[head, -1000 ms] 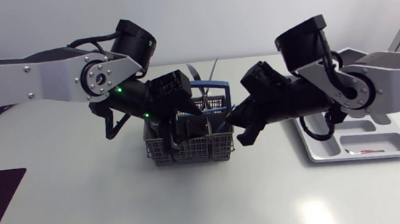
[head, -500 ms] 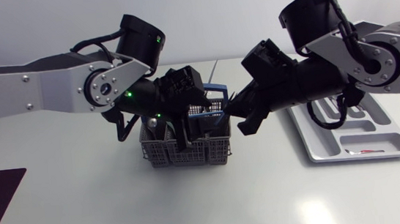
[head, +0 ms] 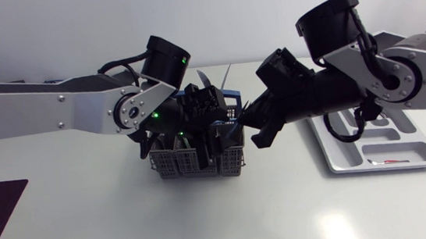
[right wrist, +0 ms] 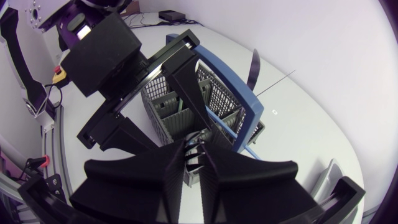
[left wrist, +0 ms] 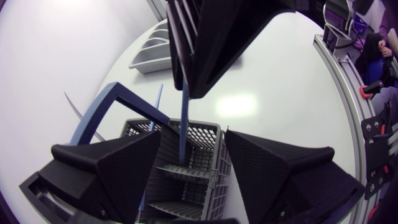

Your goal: Unload the cutlery basket into the drawer organizer.

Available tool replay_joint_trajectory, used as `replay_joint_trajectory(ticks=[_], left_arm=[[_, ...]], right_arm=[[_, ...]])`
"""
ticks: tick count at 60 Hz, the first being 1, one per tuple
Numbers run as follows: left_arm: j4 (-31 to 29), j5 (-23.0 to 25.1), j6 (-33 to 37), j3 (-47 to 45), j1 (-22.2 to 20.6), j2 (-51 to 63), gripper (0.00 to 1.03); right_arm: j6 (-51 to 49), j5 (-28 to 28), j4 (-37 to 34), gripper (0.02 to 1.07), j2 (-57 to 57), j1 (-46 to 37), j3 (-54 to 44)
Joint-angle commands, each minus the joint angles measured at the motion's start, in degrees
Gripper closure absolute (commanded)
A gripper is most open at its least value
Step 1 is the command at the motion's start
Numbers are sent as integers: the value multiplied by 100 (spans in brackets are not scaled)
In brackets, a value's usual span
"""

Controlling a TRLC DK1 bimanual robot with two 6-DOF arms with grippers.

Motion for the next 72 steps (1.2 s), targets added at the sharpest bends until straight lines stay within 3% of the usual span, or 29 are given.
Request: replay_joint_trajectory(ticks=[1,8,11,14,33,51,69,72], left_arm=[[38,-3,-87,-132,23,151,30],[82,-3,-87,-167,32,186,30],[100,-3,-87,-176,32,186,30],[100,-3,-87,-167,41,186,30],[100,-3,-60,-281,76,107,30],[135,-3,-60,-413,102,1,30],[162,-3,-60,-457,111,-16,30],[179,-3,-51,-475,111,-16,30]], right_arm=[[161,-99,194,77,162,67,-328],[169,-99,247,35,136,84,-468],[178,-99,247,24,92,84,-495],[213,-99,247,20,48,93,-495],[249,-91,124,21,-523,58,-846],[451,-91,431,56,-699,75,-1312],[407,-117,633,67,-391,67,-1154],[407,-135,704,73,-321,75,-1110]])
